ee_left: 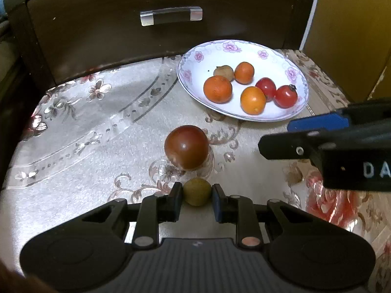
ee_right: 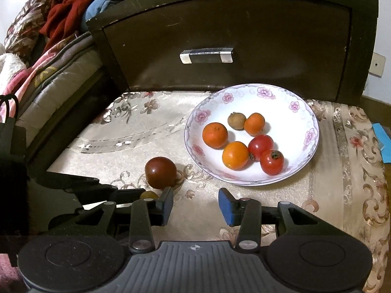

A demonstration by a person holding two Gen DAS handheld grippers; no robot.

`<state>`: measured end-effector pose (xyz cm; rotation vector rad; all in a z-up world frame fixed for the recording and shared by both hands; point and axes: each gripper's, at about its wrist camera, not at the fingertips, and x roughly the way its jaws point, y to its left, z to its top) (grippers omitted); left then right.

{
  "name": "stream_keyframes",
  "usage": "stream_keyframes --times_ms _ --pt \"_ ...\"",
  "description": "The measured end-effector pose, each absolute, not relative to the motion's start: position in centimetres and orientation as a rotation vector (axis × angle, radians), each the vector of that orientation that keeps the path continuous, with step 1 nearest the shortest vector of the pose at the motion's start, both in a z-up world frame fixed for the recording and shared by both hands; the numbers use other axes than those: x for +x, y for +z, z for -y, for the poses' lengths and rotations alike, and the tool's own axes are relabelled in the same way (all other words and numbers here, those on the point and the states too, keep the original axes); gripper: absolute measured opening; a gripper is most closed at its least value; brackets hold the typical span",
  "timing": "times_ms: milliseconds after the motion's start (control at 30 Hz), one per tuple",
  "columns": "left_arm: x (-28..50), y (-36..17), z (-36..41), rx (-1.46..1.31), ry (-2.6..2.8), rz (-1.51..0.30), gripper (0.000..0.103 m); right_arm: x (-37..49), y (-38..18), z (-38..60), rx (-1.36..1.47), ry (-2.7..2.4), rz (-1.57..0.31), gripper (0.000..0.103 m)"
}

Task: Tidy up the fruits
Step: 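Withdraw both grippers from the plate toward the dark red tomato and second brown fruit, then grasp the large dark red tomato with right gripper while left gripper grasps the second brown fruit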

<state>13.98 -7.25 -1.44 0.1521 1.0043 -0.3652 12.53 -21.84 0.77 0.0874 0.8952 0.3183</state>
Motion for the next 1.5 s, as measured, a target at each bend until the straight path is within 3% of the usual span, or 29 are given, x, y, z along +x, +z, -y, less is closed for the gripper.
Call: stream_keyframes --times_ms 467,1067,1233,1500 --pt "13.5 -0.2 2.9 0.088 -0.318 -1.003 0.034 13.5 0.4 19.4 0.088 0.381 -0.898 0.037" --pt "14.0 -0.5 1.8 0.054 -0.318 -1.035 0.034 18.1 -2.2 14.7 0.001 0.327 -0.945 0.047" --pt "14.1 -0.8 1.8 0.055 -0.319 -1.041 0.034 18.5 -2.7 14.6 -0.005 0.315 -0.951 0.037" --pt "14.0 -0.6 2.1 0.053 -0.352 -1.039 0.034 16.6 -2.0 15.4 0.009 0.316 -0.959 0.035"
